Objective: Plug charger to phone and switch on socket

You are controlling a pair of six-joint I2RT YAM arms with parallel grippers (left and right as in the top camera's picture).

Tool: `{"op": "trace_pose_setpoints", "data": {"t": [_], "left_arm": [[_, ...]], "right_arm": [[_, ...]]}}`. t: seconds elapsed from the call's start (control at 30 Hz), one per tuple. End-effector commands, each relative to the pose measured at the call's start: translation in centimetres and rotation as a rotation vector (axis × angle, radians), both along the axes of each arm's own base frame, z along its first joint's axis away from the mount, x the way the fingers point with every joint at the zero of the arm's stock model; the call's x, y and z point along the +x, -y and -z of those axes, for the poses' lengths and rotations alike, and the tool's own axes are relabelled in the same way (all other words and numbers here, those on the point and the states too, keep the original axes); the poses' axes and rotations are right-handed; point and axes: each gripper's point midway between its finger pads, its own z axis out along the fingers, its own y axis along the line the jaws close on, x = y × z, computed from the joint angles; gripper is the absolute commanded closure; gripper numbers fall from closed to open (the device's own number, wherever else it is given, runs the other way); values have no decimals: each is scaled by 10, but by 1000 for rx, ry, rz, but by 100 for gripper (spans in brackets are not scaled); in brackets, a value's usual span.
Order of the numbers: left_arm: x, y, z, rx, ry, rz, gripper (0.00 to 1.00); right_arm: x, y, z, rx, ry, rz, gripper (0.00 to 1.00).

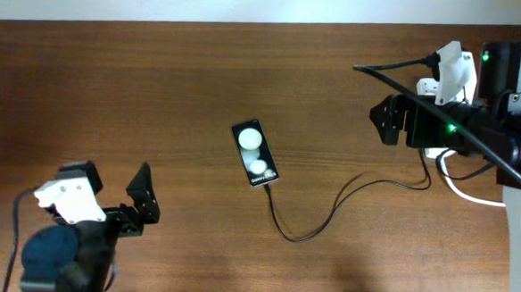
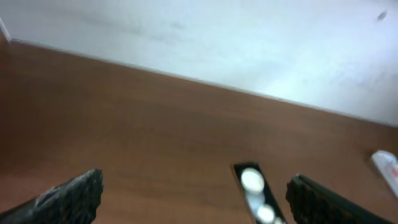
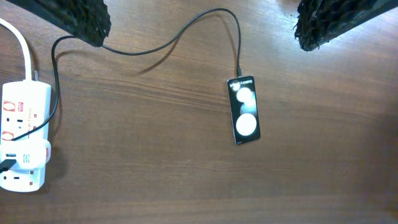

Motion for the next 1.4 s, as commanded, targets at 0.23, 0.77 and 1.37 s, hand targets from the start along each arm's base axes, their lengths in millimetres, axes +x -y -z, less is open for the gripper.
{"op": "trace_pose_setpoints", "data": {"t": [0.23,0.77,1.37], "left_arm": [[19,11,57,-10,299,62,1],[22,12,152,-52,221,58,1],[23,12,153,-52,220,58,1]], "right_arm": [[0,-3,1,1,-1,-15,1],[0,-3,1,1,-1,-15,1],[3,10,1,-57,14,31,1]]}}
